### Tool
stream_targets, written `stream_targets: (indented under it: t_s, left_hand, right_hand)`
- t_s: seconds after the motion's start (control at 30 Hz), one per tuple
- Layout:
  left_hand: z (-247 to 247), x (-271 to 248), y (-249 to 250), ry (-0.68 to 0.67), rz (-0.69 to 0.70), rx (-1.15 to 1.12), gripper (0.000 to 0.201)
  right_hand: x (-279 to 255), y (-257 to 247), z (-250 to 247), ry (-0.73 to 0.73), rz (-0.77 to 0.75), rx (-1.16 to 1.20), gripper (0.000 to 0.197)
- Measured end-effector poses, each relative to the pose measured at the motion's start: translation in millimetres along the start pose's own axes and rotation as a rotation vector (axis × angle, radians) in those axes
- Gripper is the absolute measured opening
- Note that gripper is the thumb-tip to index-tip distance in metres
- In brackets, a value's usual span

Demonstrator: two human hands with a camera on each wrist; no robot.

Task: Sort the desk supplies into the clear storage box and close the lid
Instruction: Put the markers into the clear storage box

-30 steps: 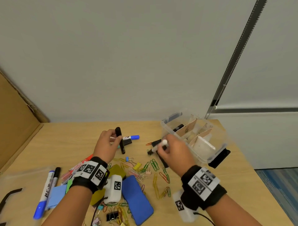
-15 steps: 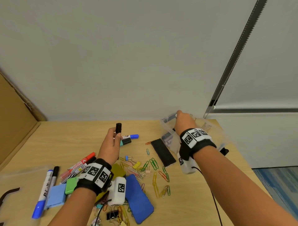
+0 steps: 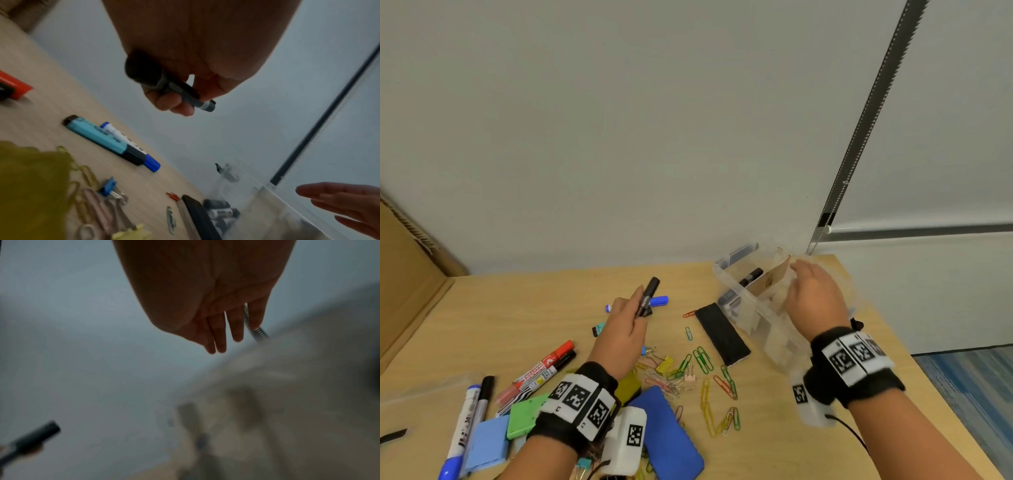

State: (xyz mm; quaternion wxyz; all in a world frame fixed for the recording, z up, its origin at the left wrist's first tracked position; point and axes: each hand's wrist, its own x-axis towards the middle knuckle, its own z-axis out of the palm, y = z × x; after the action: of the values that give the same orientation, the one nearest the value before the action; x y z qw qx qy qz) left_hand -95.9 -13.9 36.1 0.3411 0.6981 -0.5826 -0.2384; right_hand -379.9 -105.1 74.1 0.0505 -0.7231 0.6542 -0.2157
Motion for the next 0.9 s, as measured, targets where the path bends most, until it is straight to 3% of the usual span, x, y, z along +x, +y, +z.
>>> stream_targets:
  t_s: [0.17, 0.27, 0.33, 0.47, 0.7, 0.8, 0.9]
  left_hand:
    - [26.8, 17.6, 64.8, -0.056, 0.21, 0.139, 0.048]
    - [47.9, 57.5, 106.4, -0.012, 0.346, 0.254, 0.042]
    - [69.4, 90.8, 124.5, -0.064, 0.379, 0.484, 0.042]
    - [104.5, 124.3, 147.1, -0.283, 0.267, 0.785, 0.029]
    - [133.8, 152.6, 156.1, -0.62, 0.115, 0.821, 0.032]
    - [131.2, 157.7, 147.7, -0.627, 0.125, 0.708, 0.032]
    - [117.3, 147.5, 136.0, -0.497, 0.177, 0.563, 0.038]
  right_hand:
    - [-12.0, 37.5, 19.4, -0.116, 0.227, -0.101, 0.061]
    - [-11.5, 36.7, 26.1, -0.084, 0.234, -0.089, 0.064]
    - [-11.4, 35.2, 26.5, -0.072, 0.234, -0.095, 0.066]
    - [-14.0, 33.8, 24.8, -0.074, 0.231, -0.103, 0.067]
    - [-15.9, 29.7, 19.9, -0.092, 0.213, -0.104, 0.067]
    - [-15.7, 29.0, 18.2, -0.084, 0.211, -0.105, 0.066]
    - [-15.4, 29.6, 18.1, -0.08, 0.2, -0.11, 0.064]
